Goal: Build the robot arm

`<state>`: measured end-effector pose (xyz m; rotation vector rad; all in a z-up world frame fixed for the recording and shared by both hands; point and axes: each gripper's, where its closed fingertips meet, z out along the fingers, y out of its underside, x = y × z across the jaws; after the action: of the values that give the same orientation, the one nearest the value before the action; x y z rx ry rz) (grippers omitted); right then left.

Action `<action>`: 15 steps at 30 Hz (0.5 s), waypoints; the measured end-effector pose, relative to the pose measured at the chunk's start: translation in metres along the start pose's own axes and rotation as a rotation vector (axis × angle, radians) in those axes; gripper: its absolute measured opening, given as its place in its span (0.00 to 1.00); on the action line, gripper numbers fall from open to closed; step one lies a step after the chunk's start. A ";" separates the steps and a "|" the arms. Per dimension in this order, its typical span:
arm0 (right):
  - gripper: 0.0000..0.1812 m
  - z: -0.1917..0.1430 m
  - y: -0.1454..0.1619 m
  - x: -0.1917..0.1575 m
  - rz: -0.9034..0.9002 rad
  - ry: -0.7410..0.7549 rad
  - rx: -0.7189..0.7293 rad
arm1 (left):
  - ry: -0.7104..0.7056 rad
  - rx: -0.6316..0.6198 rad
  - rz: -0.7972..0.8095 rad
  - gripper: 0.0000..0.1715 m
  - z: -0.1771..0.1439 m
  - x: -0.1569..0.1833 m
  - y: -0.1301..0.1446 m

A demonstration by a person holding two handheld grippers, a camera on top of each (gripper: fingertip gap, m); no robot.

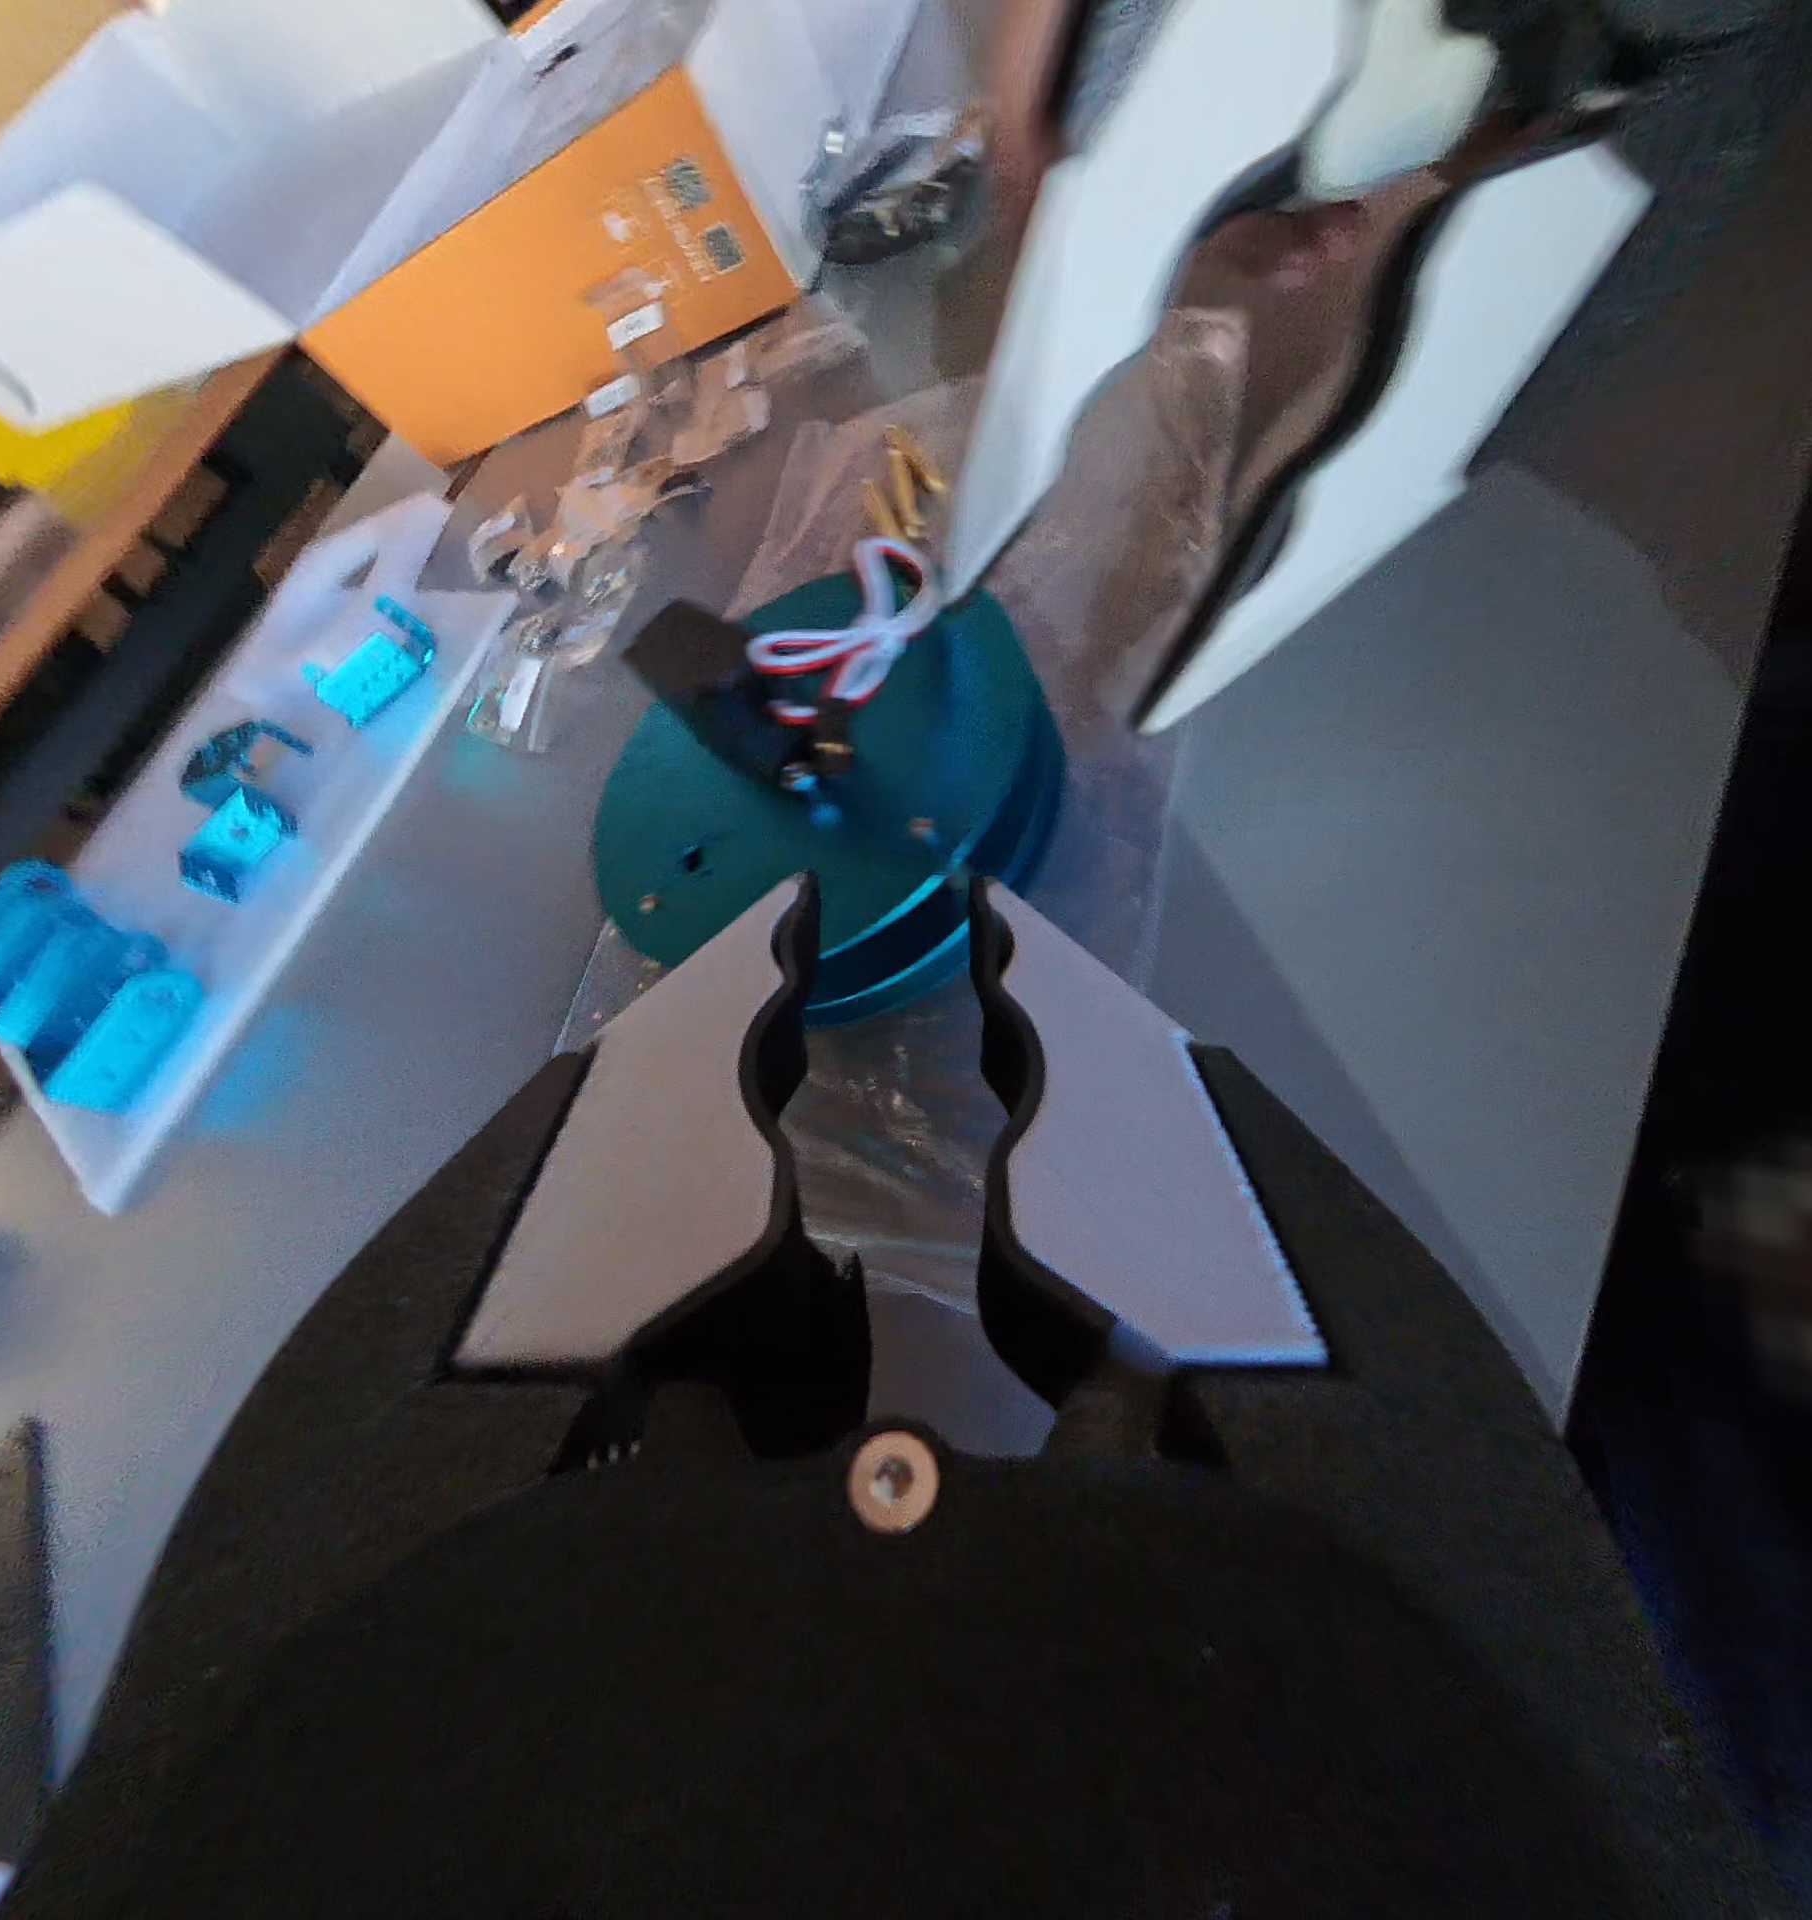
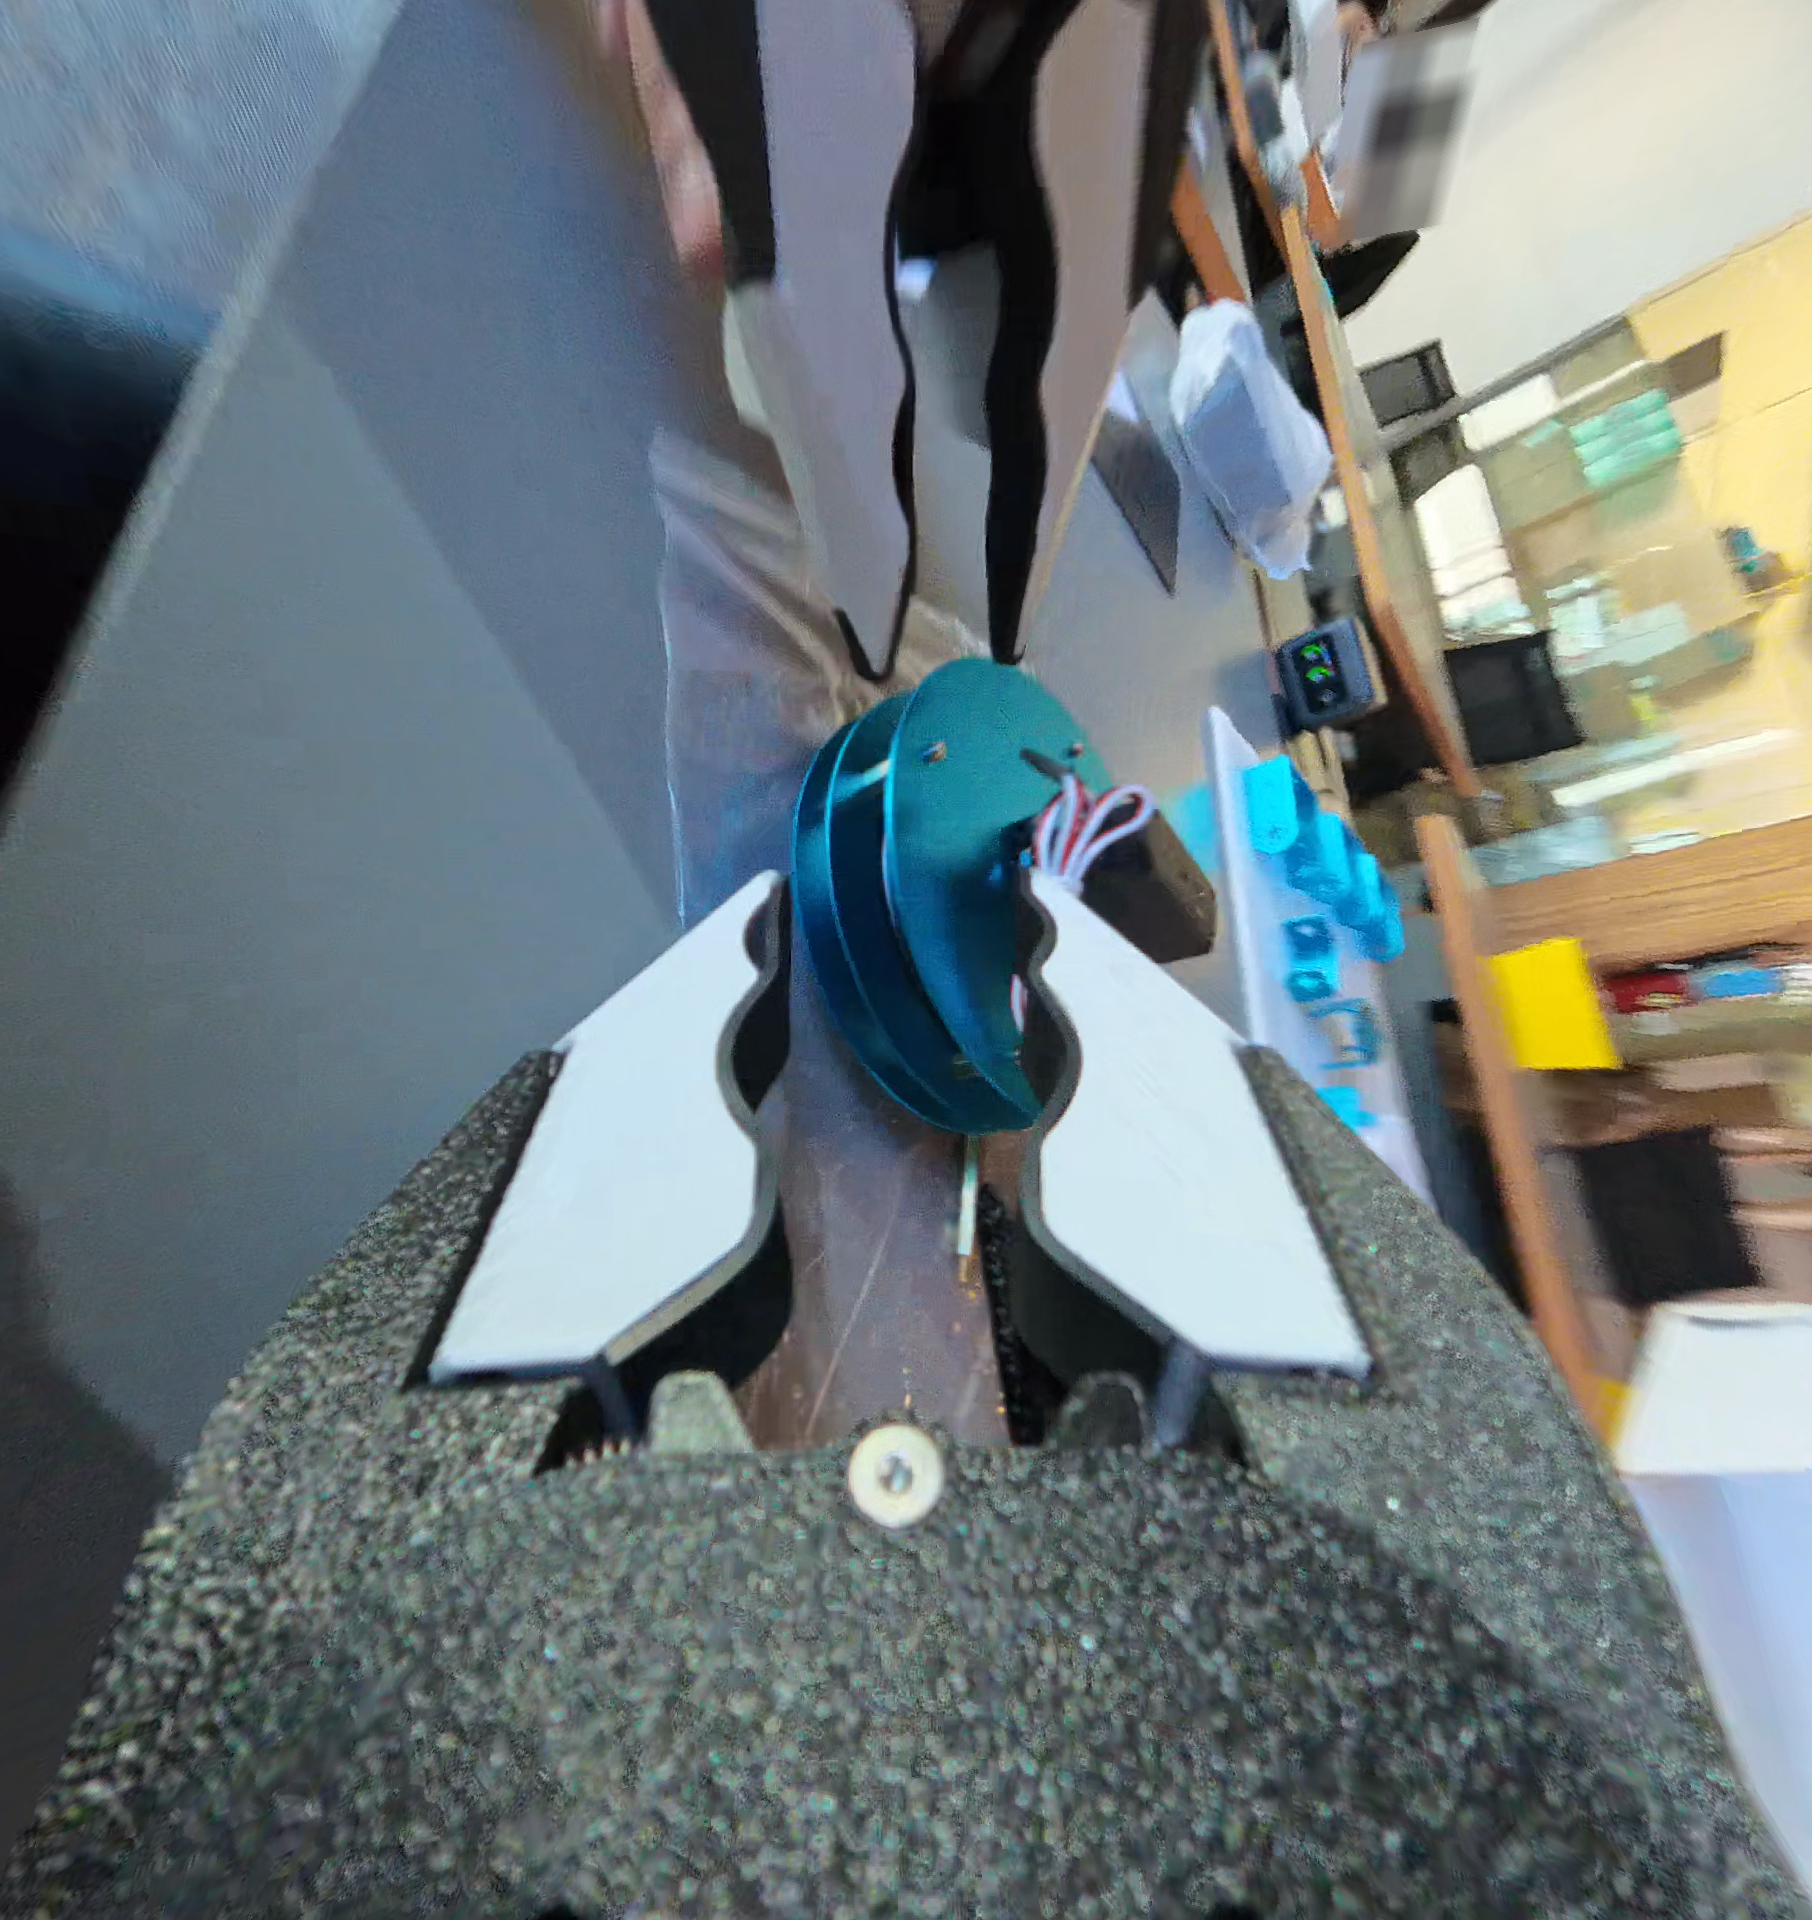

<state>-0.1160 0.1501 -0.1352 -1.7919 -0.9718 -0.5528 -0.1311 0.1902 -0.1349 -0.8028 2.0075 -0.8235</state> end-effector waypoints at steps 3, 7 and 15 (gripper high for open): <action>0.21 -0.015 0.006 0.029 0.275 -0.059 0.083 | 0.024 0.021 -0.243 0.13 0.001 -0.026 0.002; 0.38 -0.004 0.025 0.031 0.546 -0.301 0.089 | 0.149 0.010 -0.424 0.13 0.012 -0.030 0.011; 0.30 0.023 0.038 0.033 0.728 -0.469 0.020 | 0.181 0.014 -0.530 0.07 0.016 -0.035 0.015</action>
<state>-0.0670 0.1758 -0.1412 -2.1291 -0.5383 0.3439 -0.1047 0.2215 -0.1386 -1.3222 1.9618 -1.2423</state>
